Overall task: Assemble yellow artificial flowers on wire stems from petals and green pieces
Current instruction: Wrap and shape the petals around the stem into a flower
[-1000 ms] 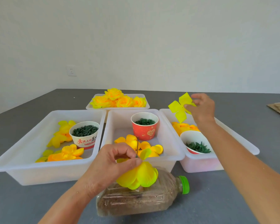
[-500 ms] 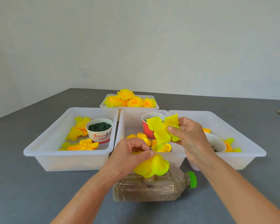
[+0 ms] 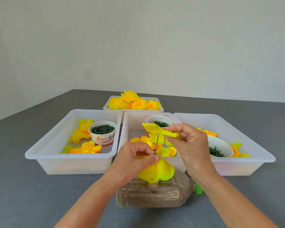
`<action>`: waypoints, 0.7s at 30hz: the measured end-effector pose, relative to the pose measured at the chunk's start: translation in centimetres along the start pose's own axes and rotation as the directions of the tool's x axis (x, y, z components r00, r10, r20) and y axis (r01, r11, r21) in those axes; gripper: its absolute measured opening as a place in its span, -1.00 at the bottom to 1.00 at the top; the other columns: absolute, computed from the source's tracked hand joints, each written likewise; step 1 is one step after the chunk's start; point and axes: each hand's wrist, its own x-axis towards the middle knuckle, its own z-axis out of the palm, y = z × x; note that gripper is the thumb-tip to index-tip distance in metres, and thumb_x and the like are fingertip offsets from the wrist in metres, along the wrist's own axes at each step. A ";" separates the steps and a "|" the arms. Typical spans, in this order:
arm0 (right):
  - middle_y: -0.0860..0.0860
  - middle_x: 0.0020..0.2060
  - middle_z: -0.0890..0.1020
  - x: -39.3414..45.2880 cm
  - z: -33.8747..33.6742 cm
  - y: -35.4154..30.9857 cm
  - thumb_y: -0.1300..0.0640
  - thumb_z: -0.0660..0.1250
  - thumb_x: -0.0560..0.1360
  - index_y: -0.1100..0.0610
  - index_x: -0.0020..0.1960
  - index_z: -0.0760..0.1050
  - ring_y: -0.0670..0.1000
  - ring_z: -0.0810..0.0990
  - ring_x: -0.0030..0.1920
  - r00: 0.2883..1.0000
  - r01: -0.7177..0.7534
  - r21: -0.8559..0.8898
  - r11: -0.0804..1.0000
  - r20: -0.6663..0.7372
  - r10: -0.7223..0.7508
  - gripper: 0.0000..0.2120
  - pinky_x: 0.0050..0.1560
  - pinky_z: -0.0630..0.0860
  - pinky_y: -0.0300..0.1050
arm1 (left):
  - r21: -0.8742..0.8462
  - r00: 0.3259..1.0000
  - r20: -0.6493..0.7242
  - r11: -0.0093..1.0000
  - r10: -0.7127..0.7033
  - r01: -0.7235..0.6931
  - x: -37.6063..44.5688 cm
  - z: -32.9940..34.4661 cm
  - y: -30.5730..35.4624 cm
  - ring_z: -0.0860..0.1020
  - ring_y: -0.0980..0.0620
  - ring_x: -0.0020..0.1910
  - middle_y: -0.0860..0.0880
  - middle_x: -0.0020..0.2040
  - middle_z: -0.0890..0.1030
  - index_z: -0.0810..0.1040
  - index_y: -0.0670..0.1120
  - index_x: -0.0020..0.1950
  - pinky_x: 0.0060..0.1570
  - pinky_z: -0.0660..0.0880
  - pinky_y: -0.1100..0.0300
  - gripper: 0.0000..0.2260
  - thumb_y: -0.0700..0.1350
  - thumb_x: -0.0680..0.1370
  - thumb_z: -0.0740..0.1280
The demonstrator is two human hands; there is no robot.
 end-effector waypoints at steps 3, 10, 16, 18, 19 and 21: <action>-0.06 -0.35 0.69 -0.6 0.3 -0.1 0.38 0.42 0.37 0.08 -0.18 0.60 -0.15 0.63 -0.35 0.998 -0.063 0.094 0.994 0.028 0.060 -0.79 -0.33 0.52 -0.34 | -0.014 1.000 0.003 1.000 -0.006 0.006 0.0 0.0 0.0 0.54 0.06 -0.20 -0.05 -0.27 0.62 0.60 0.00 -0.33 -0.10 0.47 0.09 -0.85 -0.19 0.41 0.47; -0.01 -0.35 0.68 -0.8 0.3 -0.9 0.35 0.41 0.36 0.13 -0.17 0.61 -0.07 0.64 -0.35 0.978 -0.207 0.287 0.935 0.069 0.195 -0.86 -0.37 0.53 -0.26 | -0.037 1.000 0.001 0.999 -0.001 0.001 0.0 0.1 -0.1 0.54 0.10 -0.22 0.01 -0.29 0.61 0.60 0.01 -0.34 -0.11 0.46 0.15 -0.83 -0.20 0.41 0.47; 0.03 -0.33 0.69 -0.9 0.6 -1.3 0.35 0.43 0.35 0.16 -0.16 0.60 -0.04 0.65 -0.32 0.985 -0.165 0.206 0.965 0.090 0.149 -0.87 -0.32 0.56 -0.24 | -0.024 1.000 0.007 1.000 0.009 -0.008 0.0 0.1 -0.3 0.54 0.09 -0.20 0.01 -0.28 0.62 0.60 0.04 -0.35 -0.10 0.45 0.15 -0.81 -0.19 0.42 0.47; 0.04 -0.28 0.71 -0.9 0.5 -1.3 0.35 0.43 0.34 0.15 -0.16 0.61 -0.03 0.67 -0.26 0.986 -0.153 0.185 0.971 0.092 0.138 -0.85 -0.25 0.59 -0.19 | -0.024 1.000 0.008 1.000 0.008 -0.008 0.0 0.1 -0.3 0.53 0.12 -0.21 0.05 -0.30 0.61 0.60 0.05 -0.36 -0.11 0.45 0.19 -0.80 -0.19 0.42 0.47; 0.04 -0.26 0.71 -0.9 0.5 -1.3 0.35 0.43 0.33 0.14 -0.16 0.61 -0.02 0.67 -0.23 0.987 -0.144 0.177 0.974 0.094 0.128 -0.85 -0.21 0.59 -0.17 | -0.024 1.000 0.008 1.000 0.009 -0.009 0.0 0.1 -0.3 0.53 0.12 -0.21 0.05 -0.30 0.61 0.59 0.05 -0.36 -0.12 0.45 0.19 -0.80 -0.19 0.42 0.47; 0.03 -0.23 0.71 -0.9 0.4 -1.4 0.36 0.44 0.33 0.09 -0.17 0.63 -0.01 0.68 -0.21 0.991 -0.101 0.144 0.984 0.106 0.086 -0.81 -0.16 0.60 -0.14 | -0.027 1.000 0.010 1.000 0.010 -0.009 0.0 0.1 -0.3 0.53 0.12 -0.22 0.05 -0.31 0.60 0.59 0.04 -0.36 -0.13 0.45 0.20 -0.80 -0.19 0.42 0.47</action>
